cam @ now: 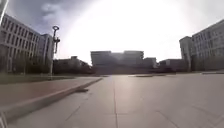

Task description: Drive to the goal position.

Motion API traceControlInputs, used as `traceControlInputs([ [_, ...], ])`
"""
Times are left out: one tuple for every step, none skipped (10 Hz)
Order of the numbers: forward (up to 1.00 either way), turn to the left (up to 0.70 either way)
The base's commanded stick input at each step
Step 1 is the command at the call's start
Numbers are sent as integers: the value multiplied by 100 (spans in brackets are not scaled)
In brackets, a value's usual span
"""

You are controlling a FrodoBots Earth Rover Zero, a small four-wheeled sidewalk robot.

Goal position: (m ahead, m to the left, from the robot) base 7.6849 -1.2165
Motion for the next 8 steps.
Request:
traceControlInputs([
  [100,0],
  [100,0],
  [100,0],
  [100,0],
  [100,0],
  [100,0],
  [100,0],
  [100,0],
])
